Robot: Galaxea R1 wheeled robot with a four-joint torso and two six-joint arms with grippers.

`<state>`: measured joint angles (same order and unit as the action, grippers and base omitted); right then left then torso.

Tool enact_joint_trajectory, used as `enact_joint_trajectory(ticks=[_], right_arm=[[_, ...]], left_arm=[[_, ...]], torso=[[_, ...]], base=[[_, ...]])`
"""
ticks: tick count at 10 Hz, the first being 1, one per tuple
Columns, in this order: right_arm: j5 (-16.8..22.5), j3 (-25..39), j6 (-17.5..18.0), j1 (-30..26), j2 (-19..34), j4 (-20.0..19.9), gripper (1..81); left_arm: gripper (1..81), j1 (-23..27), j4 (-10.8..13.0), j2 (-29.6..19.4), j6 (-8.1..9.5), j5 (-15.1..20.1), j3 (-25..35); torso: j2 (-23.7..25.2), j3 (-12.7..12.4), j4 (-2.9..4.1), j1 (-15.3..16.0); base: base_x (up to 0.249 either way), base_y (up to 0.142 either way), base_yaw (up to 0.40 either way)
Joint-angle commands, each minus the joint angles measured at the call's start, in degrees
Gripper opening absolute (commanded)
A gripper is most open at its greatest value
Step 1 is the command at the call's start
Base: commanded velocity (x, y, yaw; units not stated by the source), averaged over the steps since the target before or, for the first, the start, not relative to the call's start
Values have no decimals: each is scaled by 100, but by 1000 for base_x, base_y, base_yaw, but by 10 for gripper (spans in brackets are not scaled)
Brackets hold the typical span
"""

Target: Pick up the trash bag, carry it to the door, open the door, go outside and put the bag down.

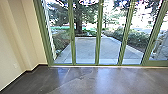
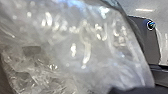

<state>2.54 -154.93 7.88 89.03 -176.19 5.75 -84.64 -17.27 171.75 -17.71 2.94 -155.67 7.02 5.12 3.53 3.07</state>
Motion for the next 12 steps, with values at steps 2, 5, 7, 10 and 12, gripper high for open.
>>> enact_joint_trajectory(ticks=[2,5,7,10,12], right_arm=[[362,69,-102,-196,-165,22,811],[370,78,-102,-196,-165,22,811],[362,69,-102,-196,-165,14,811],[362,69,-102,-196,-165,13,811],[362,61,-102,-196,-165,13,811]], left_arm=[[10,285,22,-9,-4,347,11],[10,285,22,-9,-4,339,11],[10,285,22,-9,-4,339,11],[10,285,22,-18,5,339,11],[10,285,22,-9,5,339,11]], torso=[[0,0,0,0],[0,0,0,0],[0,0,0,0],[0,0,0,0],[0,0,0,0]], base=[[0,0,-273],[0,0,-273],[0,0,-272],[0,0,-271],[0,0,-271]])
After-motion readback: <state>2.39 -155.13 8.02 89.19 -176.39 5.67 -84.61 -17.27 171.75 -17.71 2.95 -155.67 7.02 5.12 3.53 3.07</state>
